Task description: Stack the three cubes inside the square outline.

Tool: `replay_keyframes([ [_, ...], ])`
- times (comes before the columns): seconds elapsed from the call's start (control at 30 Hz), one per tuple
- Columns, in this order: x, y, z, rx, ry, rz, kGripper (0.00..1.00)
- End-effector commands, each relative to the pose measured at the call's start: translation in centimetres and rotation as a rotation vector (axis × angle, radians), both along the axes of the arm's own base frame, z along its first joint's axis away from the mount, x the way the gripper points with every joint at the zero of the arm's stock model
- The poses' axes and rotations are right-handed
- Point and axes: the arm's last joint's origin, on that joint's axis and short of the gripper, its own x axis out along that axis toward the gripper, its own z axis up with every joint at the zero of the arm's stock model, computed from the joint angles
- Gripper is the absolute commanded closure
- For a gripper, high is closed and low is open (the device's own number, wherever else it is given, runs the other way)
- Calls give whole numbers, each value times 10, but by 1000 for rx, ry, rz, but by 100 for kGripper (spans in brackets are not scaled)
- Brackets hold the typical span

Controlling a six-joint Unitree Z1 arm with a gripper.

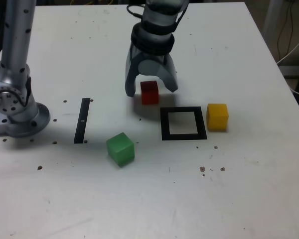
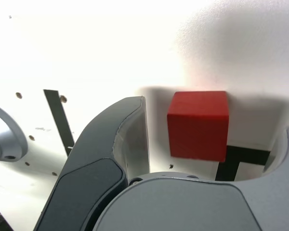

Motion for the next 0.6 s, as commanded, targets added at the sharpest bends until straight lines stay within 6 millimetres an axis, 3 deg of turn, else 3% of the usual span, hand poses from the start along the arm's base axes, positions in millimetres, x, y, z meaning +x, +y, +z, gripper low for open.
replay_keyframes([
  [0.0, 1, 1, -3, -3, 4, 1, 8],
  [0.27, 2, 3, -2, -2, -4, 2, 15],
  [0.57, 5, 9, -9, -1, 16, 17, 32],
])
